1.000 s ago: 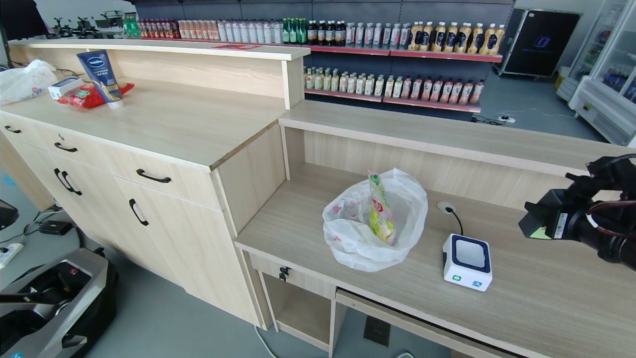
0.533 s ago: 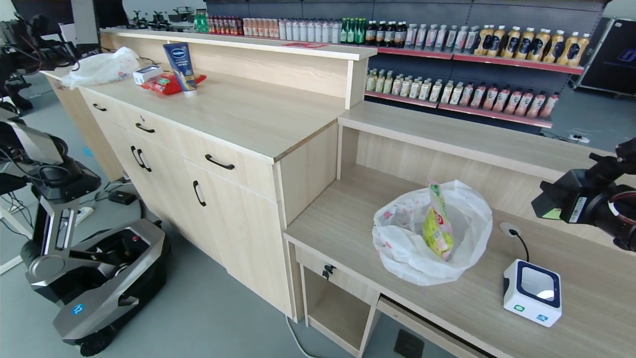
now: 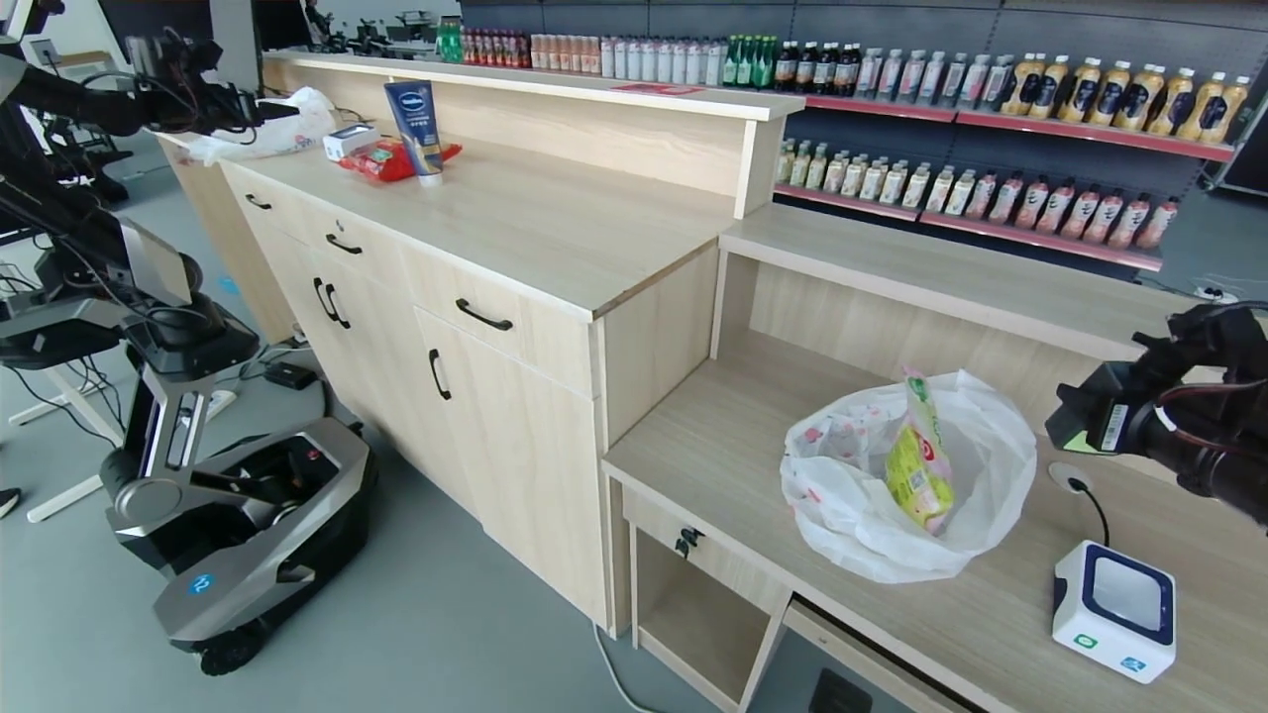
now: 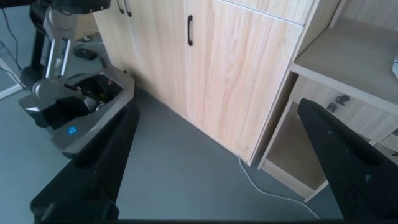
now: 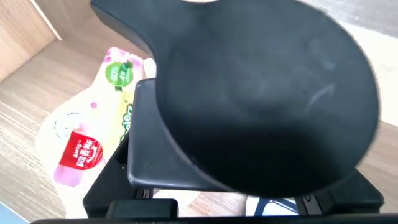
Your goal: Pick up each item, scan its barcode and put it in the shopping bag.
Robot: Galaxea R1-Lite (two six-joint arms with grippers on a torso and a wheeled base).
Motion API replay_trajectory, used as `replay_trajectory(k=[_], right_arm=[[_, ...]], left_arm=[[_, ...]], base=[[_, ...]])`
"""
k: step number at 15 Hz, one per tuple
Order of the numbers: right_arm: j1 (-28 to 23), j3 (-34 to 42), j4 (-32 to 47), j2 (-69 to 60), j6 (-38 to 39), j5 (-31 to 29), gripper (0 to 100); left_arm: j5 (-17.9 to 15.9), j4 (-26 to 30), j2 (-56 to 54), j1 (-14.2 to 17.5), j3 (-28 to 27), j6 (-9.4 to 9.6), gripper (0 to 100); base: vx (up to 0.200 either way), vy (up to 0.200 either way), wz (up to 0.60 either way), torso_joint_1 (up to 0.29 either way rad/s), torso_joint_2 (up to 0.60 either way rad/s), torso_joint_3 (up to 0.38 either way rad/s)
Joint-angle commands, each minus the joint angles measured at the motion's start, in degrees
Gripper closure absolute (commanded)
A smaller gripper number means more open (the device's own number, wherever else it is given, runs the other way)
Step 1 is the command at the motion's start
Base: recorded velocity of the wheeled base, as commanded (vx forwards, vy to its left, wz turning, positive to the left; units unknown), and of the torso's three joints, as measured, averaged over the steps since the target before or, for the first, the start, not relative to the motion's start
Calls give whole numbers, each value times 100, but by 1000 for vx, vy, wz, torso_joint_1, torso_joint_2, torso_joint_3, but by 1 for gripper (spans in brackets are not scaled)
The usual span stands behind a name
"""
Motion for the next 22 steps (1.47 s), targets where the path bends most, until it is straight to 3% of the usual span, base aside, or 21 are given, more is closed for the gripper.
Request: replay_trajectory(k=[1,7,13,22], right_arm=[[-35,-36,-33,634,-24,1,100],[132,-467,-85,1654,-24,10,100],[475,-915,-648,2304,-24,238,100],[528,-942,-1070,2928,-226,238,100]], left_arm=[[2,0,-2,7,0,-3,0],[2,0,-2,7,0,-3,0],[2,0,-2,7,0,-3,0],[2,0,-2,7,0,-3,0]], base=[[0,0,0,0,0,0],[0,0,0,0,0,0],[0,0,0,0,0,0],[0,0,0,0,0,0]])
